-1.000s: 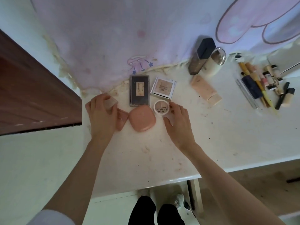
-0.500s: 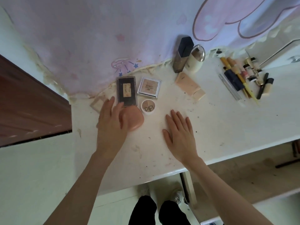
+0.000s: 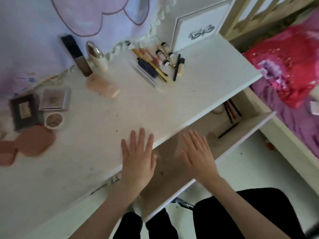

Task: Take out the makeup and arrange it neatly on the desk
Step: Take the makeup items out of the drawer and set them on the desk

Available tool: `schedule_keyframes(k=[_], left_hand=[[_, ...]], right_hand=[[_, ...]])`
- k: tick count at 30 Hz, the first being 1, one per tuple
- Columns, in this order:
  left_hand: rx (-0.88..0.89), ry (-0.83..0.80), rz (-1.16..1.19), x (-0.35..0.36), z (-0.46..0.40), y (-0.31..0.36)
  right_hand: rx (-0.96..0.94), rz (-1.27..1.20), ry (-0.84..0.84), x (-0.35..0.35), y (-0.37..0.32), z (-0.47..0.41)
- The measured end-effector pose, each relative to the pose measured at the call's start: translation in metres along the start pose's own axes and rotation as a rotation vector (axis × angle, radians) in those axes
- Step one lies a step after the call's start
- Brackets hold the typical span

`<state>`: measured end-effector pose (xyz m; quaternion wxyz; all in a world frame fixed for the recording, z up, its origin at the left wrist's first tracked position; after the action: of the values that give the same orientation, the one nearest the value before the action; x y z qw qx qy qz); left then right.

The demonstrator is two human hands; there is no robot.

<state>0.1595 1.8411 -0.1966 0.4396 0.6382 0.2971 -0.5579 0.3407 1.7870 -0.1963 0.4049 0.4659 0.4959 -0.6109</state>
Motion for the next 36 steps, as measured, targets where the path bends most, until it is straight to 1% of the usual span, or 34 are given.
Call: schedule_keyframes(k=[2, 4, 8, 12, 14, 17, 20, 23, 25, 27, 29, 32, 36], left_hand=[[0.018, -0.01, -0.038, 0.01, -0.018, 0.025], [0.079, -0.011, -0.05, 0.02, -0.038, 0.051], [0.259, 0.007, -0.029, 0.032, -0.071, 0.106], [0.421, 0.04, 0.011, 0.05, -0.088, 0.149], [0.491, 0.009, 0.042, 0.064, -0.094, 0.164], [0.535, -0.106, 0.084, 0.09, -0.106, 0.179], [0.516, -0.234, 0.106, 0.118, -0.124, 0.187], [0.44, -0.342, 0.281, 0.138, -0.143, 0.198], [0.371, -0.376, 0.413, 0.147, -0.153, 0.207], [0.276, -0.377, 0.503, 0.159, -0.162, 0.217], [0.163, -0.378, 0.58, 0.17, -0.169, 0.228], [0.099, -0.423, 0.594, 0.184, -0.172, 0.24], [0.048, -0.46, 0.509, 0.192, -0.177, 0.245]], right_hand=[[0.11, 0.076, -0.011, -0.005, 0.044, 0.001], [0.181, 0.112, 0.012, -0.012, 0.081, -0.004], [0.243, 0.142, 0.052, -0.021, 0.14, -0.025], [0.291, 0.205, 0.036, -0.019, 0.186, -0.053], [0.318, 0.236, -0.002, -0.019, 0.205, -0.067], [0.342, 0.231, -0.068, -0.015, 0.229, -0.088], [0.404, 0.099, -0.13, -0.008, 0.248, -0.112], [0.422, -0.019, -0.131, 0.003, 0.264, -0.134], [0.443, -0.052, -0.121, 0.011, 0.272, -0.145], [0.476, -0.069, -0.1, 0.018, 0.278, -0.155], [0.493, -0.022, -0.059, 0.025, 0.28, -0.165], [0.511, -0.014, -0.031, 0.035, 0.279, -0.173], [0.532, -0.091, -0.144, 0.044, 0.278, -0.172]])
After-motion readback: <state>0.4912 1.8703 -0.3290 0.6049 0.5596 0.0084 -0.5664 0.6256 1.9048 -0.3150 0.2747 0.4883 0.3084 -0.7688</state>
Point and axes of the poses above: each hand's wrist, its own z-axis away from the middle knuckle, its own x-axis out of the palm, y = z × x, the point moved 2 cm from there along -z, towards the middle knuckle, and after that the axes turned 10 degrees about y, right-handed, at the moved point
